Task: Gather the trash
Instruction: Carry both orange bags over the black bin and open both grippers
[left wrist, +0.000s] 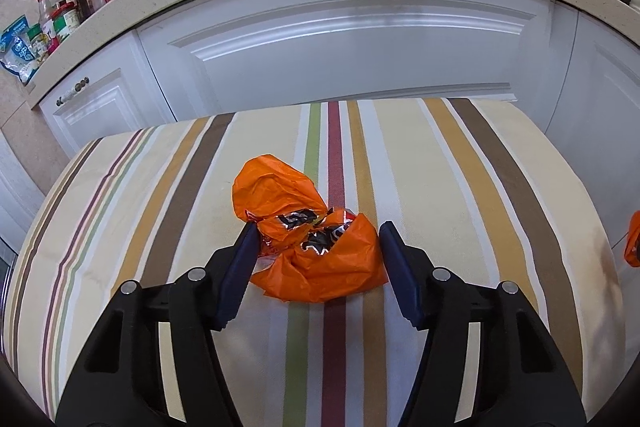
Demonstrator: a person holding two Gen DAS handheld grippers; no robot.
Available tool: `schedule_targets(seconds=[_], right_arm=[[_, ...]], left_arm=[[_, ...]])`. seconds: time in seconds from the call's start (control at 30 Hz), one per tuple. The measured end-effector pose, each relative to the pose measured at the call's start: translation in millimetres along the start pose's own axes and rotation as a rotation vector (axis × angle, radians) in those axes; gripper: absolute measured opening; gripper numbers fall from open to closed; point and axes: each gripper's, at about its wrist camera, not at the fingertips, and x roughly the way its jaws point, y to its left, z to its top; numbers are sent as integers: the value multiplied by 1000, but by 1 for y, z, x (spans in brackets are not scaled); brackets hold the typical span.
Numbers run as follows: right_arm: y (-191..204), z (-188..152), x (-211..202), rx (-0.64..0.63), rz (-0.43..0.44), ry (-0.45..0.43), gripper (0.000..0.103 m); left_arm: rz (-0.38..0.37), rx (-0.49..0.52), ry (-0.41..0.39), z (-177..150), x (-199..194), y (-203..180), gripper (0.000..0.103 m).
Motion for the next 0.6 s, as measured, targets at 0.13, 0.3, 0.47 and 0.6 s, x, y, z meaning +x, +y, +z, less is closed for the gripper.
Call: schedule_targets(seconds=[0.13, 0.3, 0.47, 0.6], right_arm=[[0, 0, -8, 3, -5, -13, 45], [-2, -2, -24, 8, -19, -36, 45], [-9, -5, -41, 17, -38, -55, 45], [-20, -13, -60, 32, -62, -67, 45]], left_arm=[[8, 17, -30, -4, -18, 2, 59], [-2, 19, -51, -7, -42, 4, 59], [-33, 34, -74, -14, -71, 0, 59], [-70, 58, -89, -24, -94, -13, 59]])
